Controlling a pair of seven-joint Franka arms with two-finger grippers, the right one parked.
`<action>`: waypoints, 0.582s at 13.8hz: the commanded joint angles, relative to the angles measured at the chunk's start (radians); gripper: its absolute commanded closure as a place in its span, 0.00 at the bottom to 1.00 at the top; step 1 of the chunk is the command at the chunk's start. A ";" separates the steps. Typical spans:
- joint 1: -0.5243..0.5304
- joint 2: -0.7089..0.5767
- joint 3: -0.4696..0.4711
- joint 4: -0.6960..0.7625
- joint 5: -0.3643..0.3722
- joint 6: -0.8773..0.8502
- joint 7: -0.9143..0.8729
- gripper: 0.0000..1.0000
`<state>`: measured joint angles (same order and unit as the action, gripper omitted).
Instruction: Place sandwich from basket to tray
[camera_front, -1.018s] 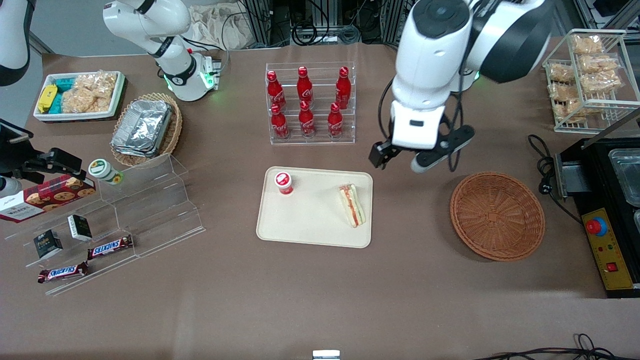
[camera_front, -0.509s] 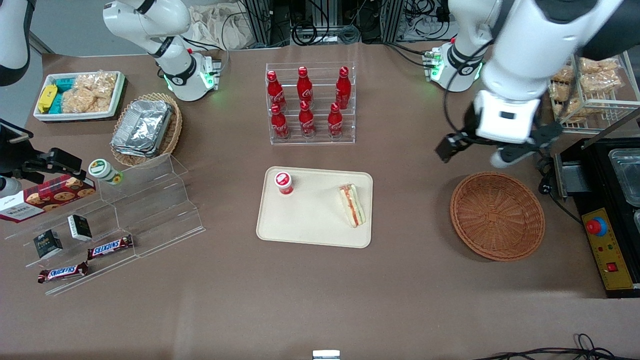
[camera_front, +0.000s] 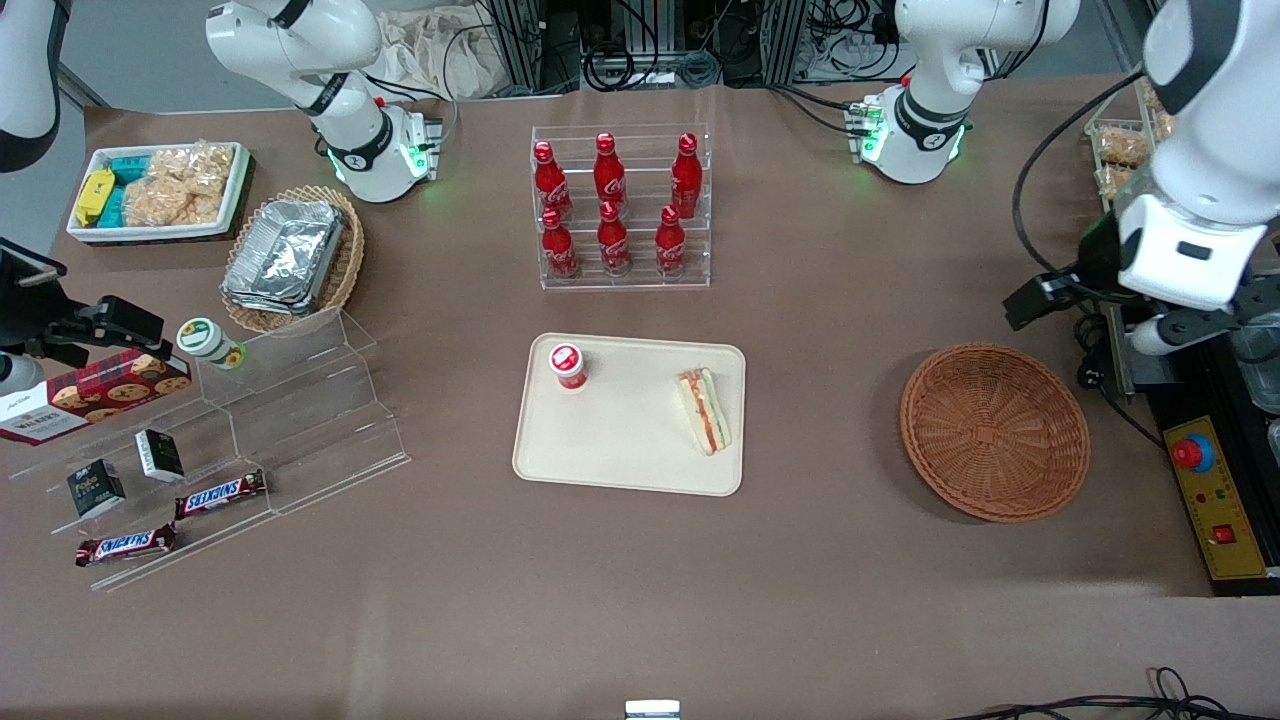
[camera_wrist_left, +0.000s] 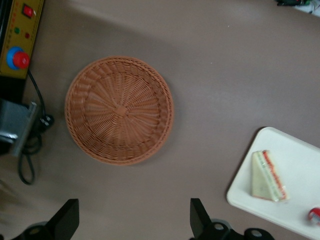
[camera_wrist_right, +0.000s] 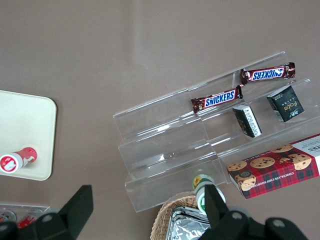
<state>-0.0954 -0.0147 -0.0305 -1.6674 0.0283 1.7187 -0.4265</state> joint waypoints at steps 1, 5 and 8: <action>0.087 -0.050 -0.017 -0.046 -0.022 -0.007 0.158 0.00; 0.153 -0.094 -0.028 -0.119 -0.022 0.070 0.228 0.00; 0.195 -0.180 -0.058 -0.235 -0.047 0.137 0.284 0.00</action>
<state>0.0674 -0.1002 -0.0615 -1.7965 0.0090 1.8175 -0.1823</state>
